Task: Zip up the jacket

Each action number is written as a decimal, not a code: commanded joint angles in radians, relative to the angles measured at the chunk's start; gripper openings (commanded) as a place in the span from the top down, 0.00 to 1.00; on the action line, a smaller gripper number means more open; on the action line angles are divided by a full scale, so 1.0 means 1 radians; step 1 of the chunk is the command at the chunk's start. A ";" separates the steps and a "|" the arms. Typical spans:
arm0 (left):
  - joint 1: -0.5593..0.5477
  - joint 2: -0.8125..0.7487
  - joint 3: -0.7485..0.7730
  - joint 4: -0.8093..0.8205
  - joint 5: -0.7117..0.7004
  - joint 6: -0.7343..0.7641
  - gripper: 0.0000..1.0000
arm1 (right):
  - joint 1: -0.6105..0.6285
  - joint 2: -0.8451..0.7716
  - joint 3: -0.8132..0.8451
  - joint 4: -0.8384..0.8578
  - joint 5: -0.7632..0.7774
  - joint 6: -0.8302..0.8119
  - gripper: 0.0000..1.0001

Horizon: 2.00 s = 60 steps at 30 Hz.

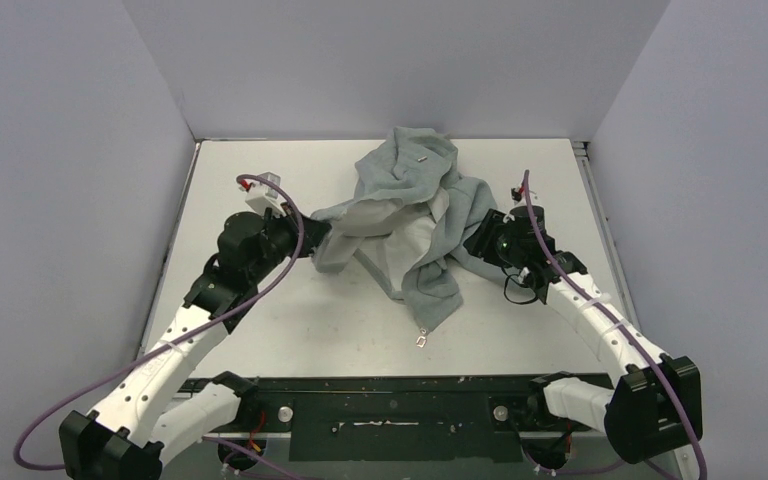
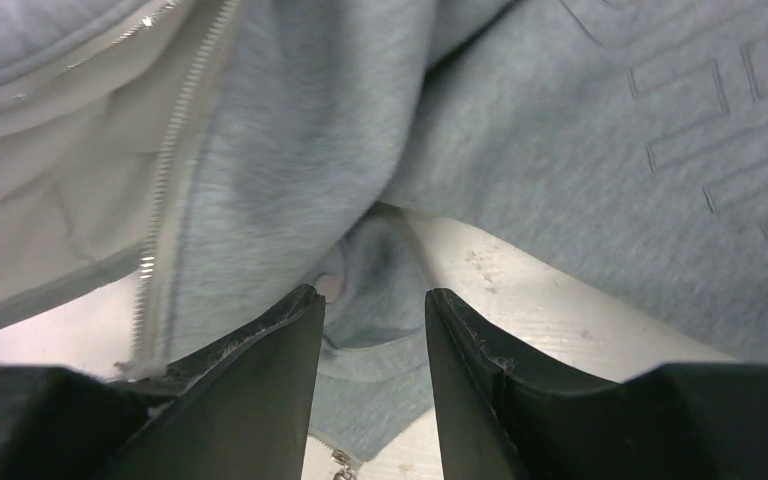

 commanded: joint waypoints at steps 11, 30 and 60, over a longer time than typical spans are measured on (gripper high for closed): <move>-0.467 0.169 0.039 0.207 -0.346 -0.008 1.00 | -0.041 0.006 -0.052 0.087 -0.152 0.035 0.52; -0.283 0.084 -0.137 0.040 -0.326 -0.071 1.00 | 0.427 -0.094 -0.154 -0.081 0.097 -0.120 0.36; -0.112 0.111 -0.157 0.032 0.074 -0.007 1.00 | 0.429 0.265 -0.034 -0.120 0.079 -0.261 0.37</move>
